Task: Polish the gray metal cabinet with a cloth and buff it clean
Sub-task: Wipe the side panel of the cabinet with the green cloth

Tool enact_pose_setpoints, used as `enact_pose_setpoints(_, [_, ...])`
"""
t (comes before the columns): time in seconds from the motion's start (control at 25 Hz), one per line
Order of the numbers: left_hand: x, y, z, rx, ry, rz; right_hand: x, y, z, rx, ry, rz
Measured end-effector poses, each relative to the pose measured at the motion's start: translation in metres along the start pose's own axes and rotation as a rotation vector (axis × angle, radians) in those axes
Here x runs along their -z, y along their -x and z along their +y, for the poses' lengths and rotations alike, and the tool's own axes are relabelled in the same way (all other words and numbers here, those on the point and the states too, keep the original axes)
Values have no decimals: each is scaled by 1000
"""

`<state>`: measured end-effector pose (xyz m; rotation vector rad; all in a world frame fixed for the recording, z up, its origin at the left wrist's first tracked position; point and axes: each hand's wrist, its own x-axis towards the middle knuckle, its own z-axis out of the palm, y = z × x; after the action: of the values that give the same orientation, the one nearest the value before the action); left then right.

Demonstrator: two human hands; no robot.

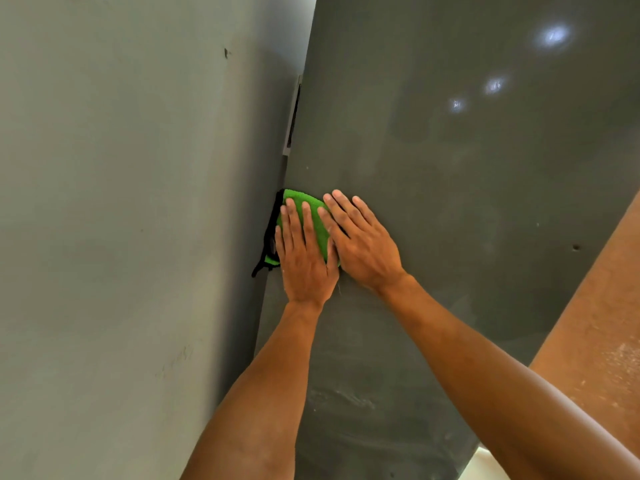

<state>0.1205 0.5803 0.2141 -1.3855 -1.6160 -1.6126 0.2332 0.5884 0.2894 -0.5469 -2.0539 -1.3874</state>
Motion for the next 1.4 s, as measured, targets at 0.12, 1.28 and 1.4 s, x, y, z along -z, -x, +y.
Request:
enact_pose_setpoints(0.12, [-9,16,-6,40,-20,42,-1,11,-7,-64,15,17])
enact_pose_setpoints(1.28, [-41,146,-90,-70,-63,67,-21,122,-85,-83,15,4])
enact_pose_setpoints(1.4, [-43,142,-93,-91,-63,85,-27,129,-94,-128,50,10])
